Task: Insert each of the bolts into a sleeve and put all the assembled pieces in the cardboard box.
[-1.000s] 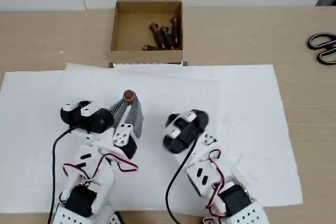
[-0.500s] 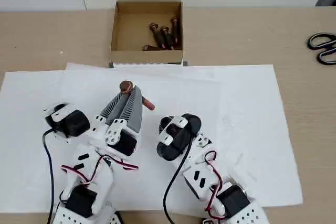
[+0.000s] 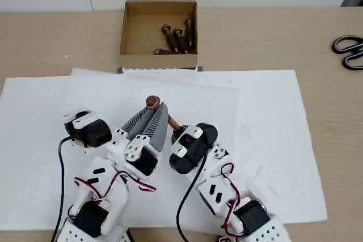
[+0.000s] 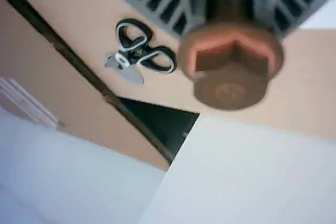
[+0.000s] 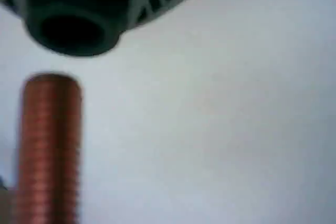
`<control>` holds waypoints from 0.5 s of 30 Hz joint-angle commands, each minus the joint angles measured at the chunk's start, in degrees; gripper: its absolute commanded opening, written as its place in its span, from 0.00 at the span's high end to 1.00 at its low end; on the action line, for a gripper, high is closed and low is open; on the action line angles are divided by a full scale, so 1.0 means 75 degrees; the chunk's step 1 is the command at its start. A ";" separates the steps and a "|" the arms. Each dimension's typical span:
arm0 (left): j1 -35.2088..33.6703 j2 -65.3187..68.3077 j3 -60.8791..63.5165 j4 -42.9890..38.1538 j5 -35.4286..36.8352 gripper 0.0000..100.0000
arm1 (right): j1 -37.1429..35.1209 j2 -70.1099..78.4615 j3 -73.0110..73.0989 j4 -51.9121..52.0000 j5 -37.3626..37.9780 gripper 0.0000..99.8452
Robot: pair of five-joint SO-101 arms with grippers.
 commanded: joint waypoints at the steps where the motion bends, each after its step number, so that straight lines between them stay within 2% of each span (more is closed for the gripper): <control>1: 0.0023 -0.0082 -0.0053 0.0152 0.0035 0.99 | -0.0018 -0.0088 -0.0105 -0.0240 0.0070 1.00; 15: 0.0070 -0.0094 0.0369 0.0129 0.0047 0.99 | -0.0053 -0.0088 -0.0492 -0.0229 0.0211 1.00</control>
